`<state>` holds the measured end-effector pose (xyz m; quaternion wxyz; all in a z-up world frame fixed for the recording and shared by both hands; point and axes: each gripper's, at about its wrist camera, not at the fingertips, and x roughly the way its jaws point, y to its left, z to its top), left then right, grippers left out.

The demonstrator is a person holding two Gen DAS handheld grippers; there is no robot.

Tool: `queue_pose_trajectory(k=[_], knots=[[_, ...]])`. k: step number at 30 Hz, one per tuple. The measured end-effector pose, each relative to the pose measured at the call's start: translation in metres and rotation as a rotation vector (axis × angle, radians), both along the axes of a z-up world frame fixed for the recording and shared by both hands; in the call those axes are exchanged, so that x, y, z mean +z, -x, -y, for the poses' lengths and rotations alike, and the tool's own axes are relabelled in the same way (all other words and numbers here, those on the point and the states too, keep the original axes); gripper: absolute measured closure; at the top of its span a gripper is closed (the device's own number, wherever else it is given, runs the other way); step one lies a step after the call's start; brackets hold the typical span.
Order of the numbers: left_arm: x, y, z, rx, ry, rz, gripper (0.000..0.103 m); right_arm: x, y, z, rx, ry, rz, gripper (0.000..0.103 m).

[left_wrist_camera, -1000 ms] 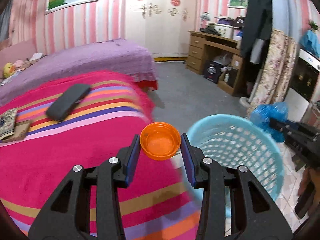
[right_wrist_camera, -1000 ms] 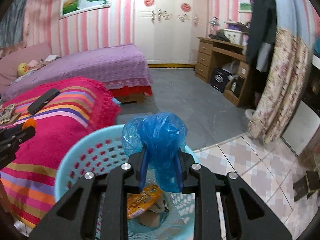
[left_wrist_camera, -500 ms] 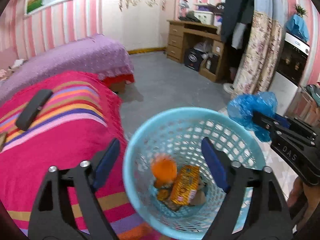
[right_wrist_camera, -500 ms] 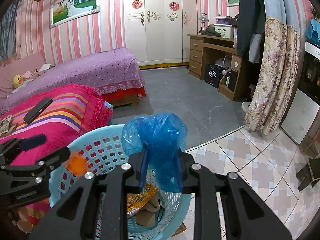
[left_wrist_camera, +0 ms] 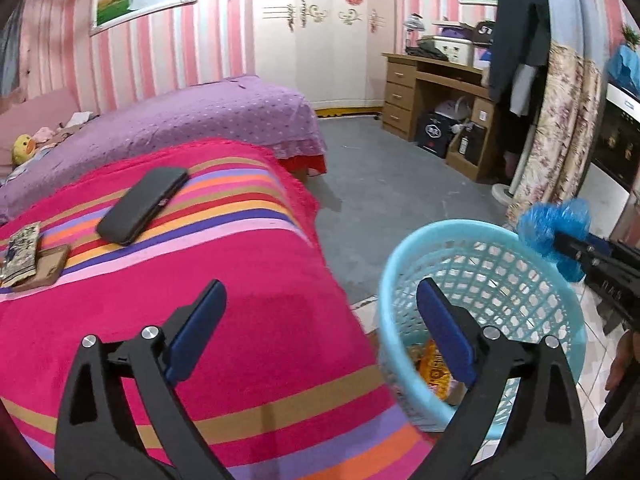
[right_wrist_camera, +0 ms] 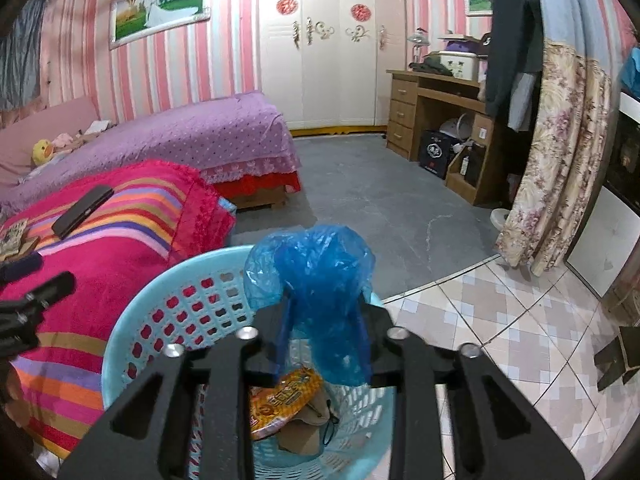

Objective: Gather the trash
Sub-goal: 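Open the left gripper to drop the lid while the right releases the bag, then move the left gripper to the printed snack package and grasp it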

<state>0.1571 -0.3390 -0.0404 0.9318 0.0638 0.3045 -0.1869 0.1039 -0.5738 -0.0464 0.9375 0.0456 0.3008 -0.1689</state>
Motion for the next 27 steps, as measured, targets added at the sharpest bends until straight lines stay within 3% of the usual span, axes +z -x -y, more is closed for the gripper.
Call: queue_pose_trajectory(k=[1, 7, 15, 27], knots=[[0.001, 0.000, -0.003, 0.006, -0.001, 0.003, 0.009, -0.001, -0.002, -0.002, -0.014, 0.010, -0.008, 0.028], [0.015, 0.000, -0.033, 0.045, 0.000, 0.031, 0.007, 0.004, -0.006, -0.011, -0.057, 0.009, -0.012, 0.008], [0.031, -0.003, -0.096, 0.135, 0.017, 0.038, 0.006, 0.024, -0.015, -0.051, -0.023, 0.036, 0.040, 0.005], [0.047, -0.027, -0.219, 0.322, -0.032, 0.063, 0.006, 0.031, -0.059, -0.159, 0.166, 0.029, 0.045, 0.005]])
